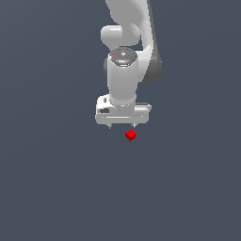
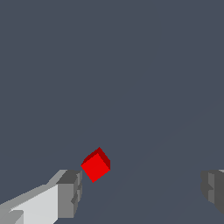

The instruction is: Pick up the red cube and move it to a goal position.

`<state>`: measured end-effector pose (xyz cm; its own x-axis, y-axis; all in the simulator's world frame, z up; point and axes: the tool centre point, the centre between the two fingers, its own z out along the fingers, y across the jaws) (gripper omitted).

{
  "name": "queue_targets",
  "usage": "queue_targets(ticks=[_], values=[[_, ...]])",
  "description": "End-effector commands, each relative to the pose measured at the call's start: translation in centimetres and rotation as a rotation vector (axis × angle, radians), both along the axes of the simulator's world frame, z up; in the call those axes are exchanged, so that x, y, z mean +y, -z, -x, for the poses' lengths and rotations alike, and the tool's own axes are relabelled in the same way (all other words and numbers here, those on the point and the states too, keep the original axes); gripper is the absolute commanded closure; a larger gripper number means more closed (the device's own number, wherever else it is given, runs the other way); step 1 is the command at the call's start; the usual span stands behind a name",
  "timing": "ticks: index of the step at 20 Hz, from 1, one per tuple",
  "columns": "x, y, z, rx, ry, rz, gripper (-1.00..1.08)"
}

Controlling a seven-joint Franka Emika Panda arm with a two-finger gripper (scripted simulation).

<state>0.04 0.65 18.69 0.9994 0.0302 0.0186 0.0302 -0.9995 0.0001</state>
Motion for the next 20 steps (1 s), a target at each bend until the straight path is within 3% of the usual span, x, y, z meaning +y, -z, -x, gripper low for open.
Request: queue_targets(ticks=[1,11,20], values=[[0.0,0.0,0.0,0.0,0.0,0.0,-0.92],[1.0,2.3,0.6,0.002,-0.09,0.0,-0.92],[3.2,8.6,2.7,0.009,-0.332,0.0,-0.92]])
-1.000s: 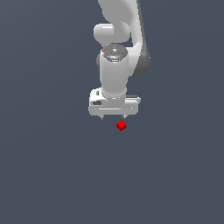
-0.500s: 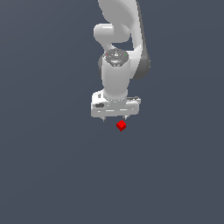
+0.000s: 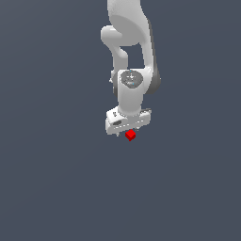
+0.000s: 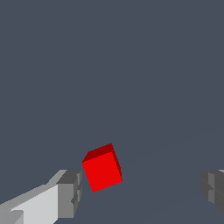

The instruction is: Pick up the red cube and move it to a goal position.

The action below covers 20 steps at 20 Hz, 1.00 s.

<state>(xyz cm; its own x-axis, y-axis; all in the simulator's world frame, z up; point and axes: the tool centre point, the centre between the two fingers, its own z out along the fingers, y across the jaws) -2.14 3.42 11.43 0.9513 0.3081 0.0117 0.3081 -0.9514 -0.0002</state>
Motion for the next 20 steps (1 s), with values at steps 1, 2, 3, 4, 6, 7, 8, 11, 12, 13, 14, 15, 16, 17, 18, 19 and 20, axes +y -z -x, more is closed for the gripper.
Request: queue_targets(ticks=[1,2,3,4,6,7,8,11,12,13,14,15,16,17,18,19,20], values=[[0.7,2.1,0.8,0.003,-0.082,0.0,-0.92],[0.9,2.9,1.1,0.004,-0.113,0.0,-0.92],[1.1,3.7,1.4,0.004,-0.142,0.0,-0.92],[1.3,4.4,1.7,0.005,-0.17,0.0,-0.92],[1.7,5.7,2.2,0.006,-0.22,0.0,-0.92],[1.8,6.3,2.5,0.007,-0.242,0.001,-0.92],[1.9,6.8,2.7,0.007,-0.263,0.001,-0.92],[2.1,8.2,3.3,0.009,-0.314,0.002,-0.92],[2.2,8.5,3.4,0.009,-0.327,0.003,-0.92],[2.2,8.8,3.5,0.01,-0.338,0.003,-0.92],[2.3,9.1,3.6,0.01,-0.347,0.003,-0.92],[2.3,9.2,3.7,0.01,-0.353,0.004,-0.92],[2.3,9.4,3.7,0.01,-0.357,0.004,-0.92],[2.3,9.4,3.7,0.01,-0.36,0.005,-0.92],[2.2,9.4,3.7,0.01,-0.359,0.005,-0.92],[2.2,9.4,3.7,0.01,-0.359,0.006,-0.92],[2.2,9.4,3.7,0.01,-0.359,0.006,1.08]])
